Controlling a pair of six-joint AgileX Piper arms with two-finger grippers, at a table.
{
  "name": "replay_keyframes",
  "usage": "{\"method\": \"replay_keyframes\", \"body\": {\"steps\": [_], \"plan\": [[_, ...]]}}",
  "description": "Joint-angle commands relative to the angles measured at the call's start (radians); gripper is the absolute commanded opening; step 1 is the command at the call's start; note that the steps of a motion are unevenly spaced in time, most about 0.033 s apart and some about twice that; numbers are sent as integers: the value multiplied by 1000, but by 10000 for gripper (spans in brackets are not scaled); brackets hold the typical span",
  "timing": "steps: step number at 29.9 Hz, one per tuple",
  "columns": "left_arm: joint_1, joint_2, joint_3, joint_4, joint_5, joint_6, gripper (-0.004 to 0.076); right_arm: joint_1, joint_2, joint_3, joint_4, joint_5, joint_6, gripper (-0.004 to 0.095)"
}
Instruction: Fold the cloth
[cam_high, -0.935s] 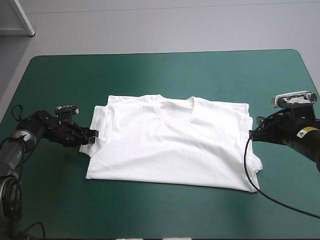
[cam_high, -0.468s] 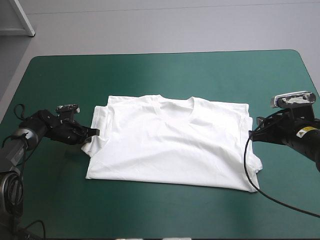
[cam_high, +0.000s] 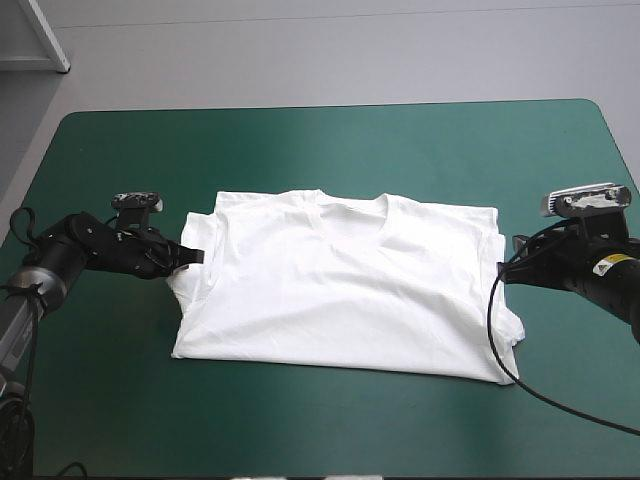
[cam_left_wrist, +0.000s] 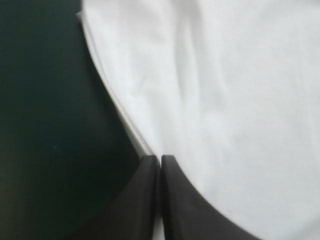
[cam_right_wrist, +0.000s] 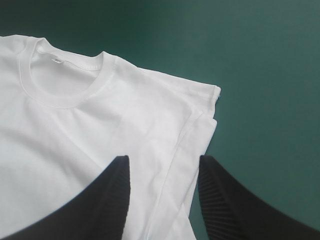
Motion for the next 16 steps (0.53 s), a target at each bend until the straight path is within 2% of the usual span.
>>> {"method": "replay_keyframes", "body": {"steps": [1,13,16], "plan": [[-72,-51,-31,-43,-6,0,19,-10,-9,-34,13,-44,-10,413],[-294,9,-31,-19,-13,-13,20,-10,-9,-34,17,-10,-10,414],[-300,20,-31,-16,-6,14,87,-10,-9,-34,27,-8,-10,414]]}}
